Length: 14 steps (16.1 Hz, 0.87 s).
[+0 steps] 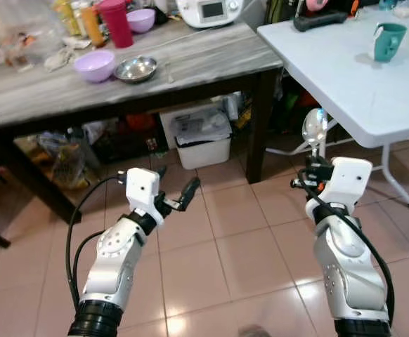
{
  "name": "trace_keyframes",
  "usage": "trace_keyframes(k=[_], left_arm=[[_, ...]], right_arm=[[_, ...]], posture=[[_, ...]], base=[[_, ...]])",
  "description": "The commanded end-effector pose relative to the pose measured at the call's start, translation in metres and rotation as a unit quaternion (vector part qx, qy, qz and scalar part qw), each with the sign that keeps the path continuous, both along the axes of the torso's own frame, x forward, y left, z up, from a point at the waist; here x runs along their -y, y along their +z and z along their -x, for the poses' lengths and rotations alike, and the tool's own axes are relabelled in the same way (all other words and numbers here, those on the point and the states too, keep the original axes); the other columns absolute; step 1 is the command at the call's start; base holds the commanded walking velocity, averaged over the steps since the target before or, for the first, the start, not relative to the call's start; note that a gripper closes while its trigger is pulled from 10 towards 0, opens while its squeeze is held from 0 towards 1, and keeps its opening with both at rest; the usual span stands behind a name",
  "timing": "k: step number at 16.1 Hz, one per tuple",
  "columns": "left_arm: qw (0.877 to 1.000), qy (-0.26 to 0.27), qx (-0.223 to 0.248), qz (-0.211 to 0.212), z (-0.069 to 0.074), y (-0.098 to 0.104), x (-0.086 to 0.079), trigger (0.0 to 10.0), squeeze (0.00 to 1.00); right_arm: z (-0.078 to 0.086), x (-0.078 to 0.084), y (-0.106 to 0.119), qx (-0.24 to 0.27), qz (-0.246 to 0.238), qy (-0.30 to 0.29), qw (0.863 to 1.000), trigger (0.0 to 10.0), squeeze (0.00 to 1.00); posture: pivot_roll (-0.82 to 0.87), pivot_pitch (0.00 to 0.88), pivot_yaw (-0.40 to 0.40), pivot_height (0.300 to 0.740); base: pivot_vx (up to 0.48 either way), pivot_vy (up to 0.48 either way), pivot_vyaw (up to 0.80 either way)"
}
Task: Setting the table
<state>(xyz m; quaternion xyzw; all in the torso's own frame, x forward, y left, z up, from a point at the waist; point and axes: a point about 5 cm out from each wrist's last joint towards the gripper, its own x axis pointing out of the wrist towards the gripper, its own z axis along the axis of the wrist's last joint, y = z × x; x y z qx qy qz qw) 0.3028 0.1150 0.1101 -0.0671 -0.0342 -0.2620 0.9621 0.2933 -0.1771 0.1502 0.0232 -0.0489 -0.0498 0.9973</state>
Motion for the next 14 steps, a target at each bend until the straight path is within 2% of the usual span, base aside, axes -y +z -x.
trace_keyframes(k=[1,4,13,14], left_arm=[[1.000,-0.013,0.007,0.001,-0.0003,0.0044,0.0069,10.0,0.00],[1.000,-0.015,0.006,0.001,0.0000,0.0041,0.0079,10.0,0.00],[1.000,-0.026,-0.002,0.001,0.0037,0.0008,0.0116,10.0,0.00],[1.000,-0.027,-0.002,0.001,0.0043,0.0008,0.0118,10.0,0.00]], right_arm=[[0.0012,0.0073,0.0063,0.013,0.006,-0.012,1.000,10.0,0.00],[0.0011,0.0072,0.0057,0.012,0.005,-0.013,1.000,10.0,0.00],[0.0010,0.0061,0.0032,0.006,-0.012,-0.013,1.000,10.0,0.00],[0.0007,0.0066,0.0026,0.004,-0.014,-0.013,1.000,10.0,0.00]], posture=[[-0.34,0.074,0.100,0.740],[-0.34,0.076,0.101,0.740],[-0.34,0.076,0.102,0.740],[-0.34,0.076,0.102,0.740]], base=[[0.409,0.000,0.63],[0.406,0.000,0.54],[0.392,0.000,0.00],[0.356,0.000,-0.57]])
